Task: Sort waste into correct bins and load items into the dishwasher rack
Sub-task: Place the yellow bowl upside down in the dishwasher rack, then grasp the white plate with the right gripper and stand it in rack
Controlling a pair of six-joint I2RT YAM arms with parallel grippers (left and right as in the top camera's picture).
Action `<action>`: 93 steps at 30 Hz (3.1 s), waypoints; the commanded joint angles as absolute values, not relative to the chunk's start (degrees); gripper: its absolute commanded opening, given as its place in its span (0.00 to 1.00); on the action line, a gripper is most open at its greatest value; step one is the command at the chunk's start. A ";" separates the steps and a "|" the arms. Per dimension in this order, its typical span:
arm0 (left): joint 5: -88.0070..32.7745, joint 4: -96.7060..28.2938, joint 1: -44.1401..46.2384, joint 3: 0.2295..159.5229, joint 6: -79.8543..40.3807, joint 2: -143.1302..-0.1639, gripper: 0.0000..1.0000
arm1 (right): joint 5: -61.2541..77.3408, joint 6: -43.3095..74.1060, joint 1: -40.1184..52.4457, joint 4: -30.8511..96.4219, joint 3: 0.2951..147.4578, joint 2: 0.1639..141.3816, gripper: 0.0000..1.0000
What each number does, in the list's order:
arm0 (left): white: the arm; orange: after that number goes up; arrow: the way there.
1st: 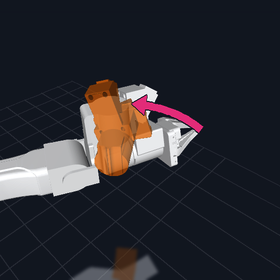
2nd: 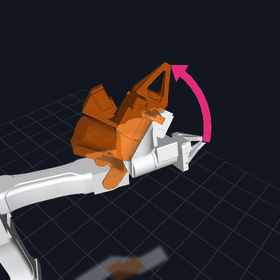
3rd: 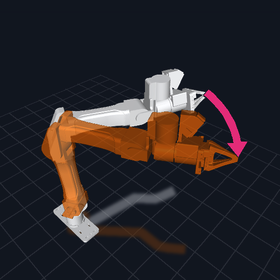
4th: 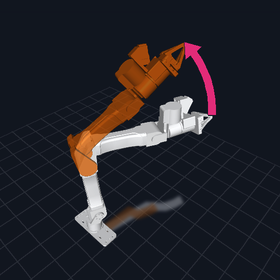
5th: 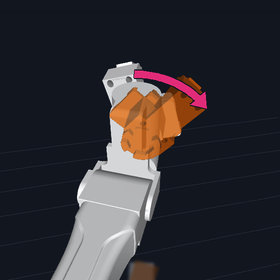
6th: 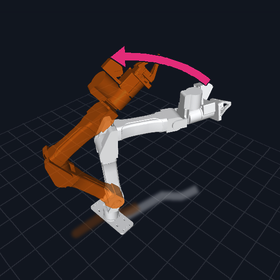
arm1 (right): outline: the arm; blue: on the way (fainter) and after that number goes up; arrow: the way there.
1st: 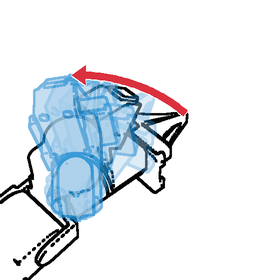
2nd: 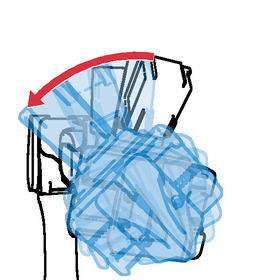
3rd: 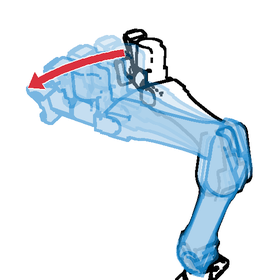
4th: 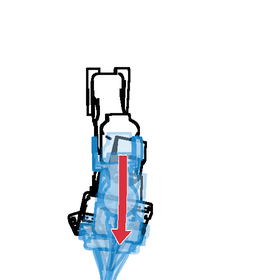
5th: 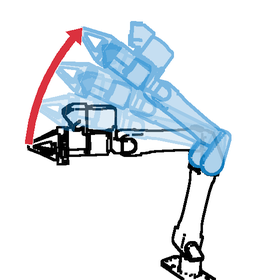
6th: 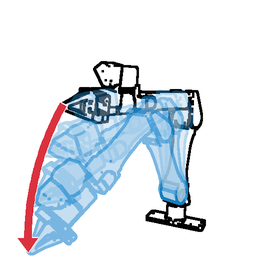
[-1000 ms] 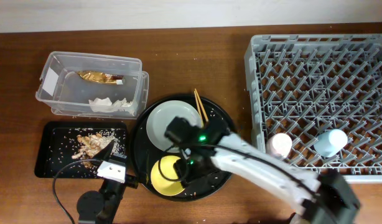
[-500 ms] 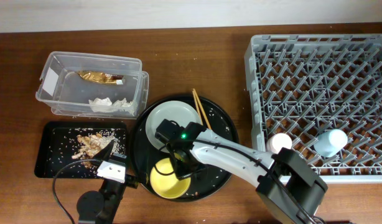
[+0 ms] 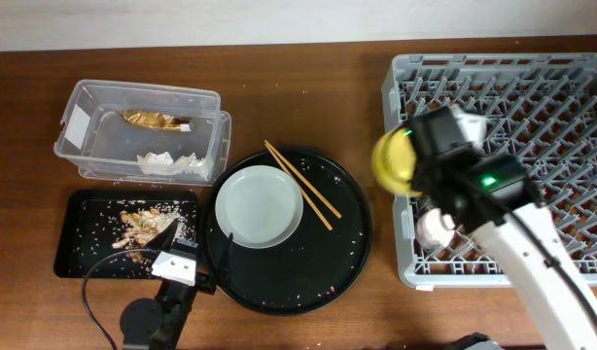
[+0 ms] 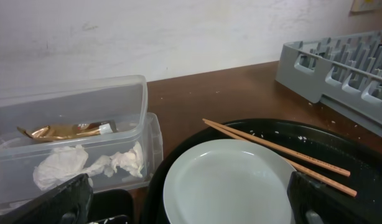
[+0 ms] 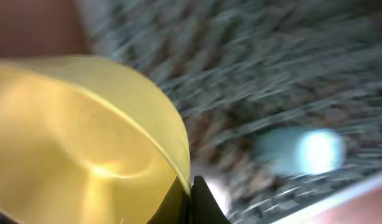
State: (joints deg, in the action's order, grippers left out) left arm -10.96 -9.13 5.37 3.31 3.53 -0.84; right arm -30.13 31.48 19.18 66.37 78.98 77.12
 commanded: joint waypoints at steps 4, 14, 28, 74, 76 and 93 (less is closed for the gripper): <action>-10.70 -8.80 5.58 2.76 4.43 -0.34 1.00 | -58.98 31.99 9.13 59.44 79.20 84.36 0.04; -10.72 -8.80 5.58 2.76 4.40 -0.34 1.00 | -68.64 22.72 8.38 52.80 79.20 105.93 0.04; -10.72 -8.80 5.58 2.76 4.40 -0.34 1.00 | -57.36 26.83 15.31 69.80 79.20 108.99 0.04; -10.72 -8.80 5.58 2.76 4.40 -0.34 1.00 | 5.98 51.53 40.93 40.88 73.43 114.28 0.29; -10.72 -8.80 5.58 2.76 4.40 -0.34 1.00 | 5.93 51.53 40.97 41.12 73.43 114.28 0.21; -10.72 -8.80 5.58 2.76 4.40 -0.34 1.00 | -15.79 28.88 34.33 48.73 76.79 91.20 0.04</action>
